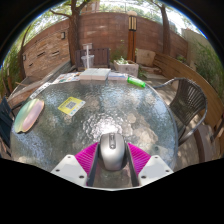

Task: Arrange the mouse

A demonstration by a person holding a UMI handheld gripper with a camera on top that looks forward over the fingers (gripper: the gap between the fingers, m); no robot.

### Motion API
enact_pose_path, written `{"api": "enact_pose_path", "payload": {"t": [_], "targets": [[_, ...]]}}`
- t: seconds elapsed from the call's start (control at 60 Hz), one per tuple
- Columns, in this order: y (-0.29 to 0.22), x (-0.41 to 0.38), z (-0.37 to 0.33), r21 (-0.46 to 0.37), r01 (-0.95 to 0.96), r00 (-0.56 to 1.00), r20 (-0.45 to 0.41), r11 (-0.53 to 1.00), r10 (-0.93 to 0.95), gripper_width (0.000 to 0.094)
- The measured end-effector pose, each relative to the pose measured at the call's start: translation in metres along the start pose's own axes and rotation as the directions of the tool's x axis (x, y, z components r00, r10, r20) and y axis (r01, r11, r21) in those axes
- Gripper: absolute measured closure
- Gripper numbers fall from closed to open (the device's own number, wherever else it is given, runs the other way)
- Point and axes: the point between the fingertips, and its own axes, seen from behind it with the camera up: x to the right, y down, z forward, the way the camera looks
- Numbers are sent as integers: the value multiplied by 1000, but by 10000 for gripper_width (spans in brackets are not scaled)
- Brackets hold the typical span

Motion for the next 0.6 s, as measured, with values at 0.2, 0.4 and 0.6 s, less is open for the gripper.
{"api": "enact_pose_path", "payload": {"t": [0.2,0.4,0.6], "targets": [[-2,3,0,-2,4,999,-32,1000,-4,547],[-41,13,-20,56,-10,987,-162,998,19,578],[-224,-58,-102,376,-68,982,-137,924,128,581]]}}
